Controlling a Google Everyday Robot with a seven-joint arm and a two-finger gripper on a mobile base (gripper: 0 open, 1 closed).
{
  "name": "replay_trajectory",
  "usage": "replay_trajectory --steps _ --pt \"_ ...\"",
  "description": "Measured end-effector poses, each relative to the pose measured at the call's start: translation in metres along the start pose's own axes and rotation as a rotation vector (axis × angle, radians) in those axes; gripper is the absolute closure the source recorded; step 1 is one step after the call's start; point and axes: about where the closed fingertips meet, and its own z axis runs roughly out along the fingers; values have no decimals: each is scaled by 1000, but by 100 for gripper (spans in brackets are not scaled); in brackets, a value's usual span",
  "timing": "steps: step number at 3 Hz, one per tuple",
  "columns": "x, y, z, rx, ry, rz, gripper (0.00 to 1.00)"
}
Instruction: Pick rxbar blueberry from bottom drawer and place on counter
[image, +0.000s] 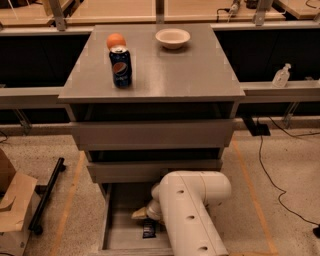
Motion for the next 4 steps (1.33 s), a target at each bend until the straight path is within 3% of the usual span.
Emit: replay_trajectory --steps 1,2,4 --pt "0 0 -2 0 0 0 0" --pt "1 2 5 23 13 0 17" --pt "2 3 0 23 13 0 65"
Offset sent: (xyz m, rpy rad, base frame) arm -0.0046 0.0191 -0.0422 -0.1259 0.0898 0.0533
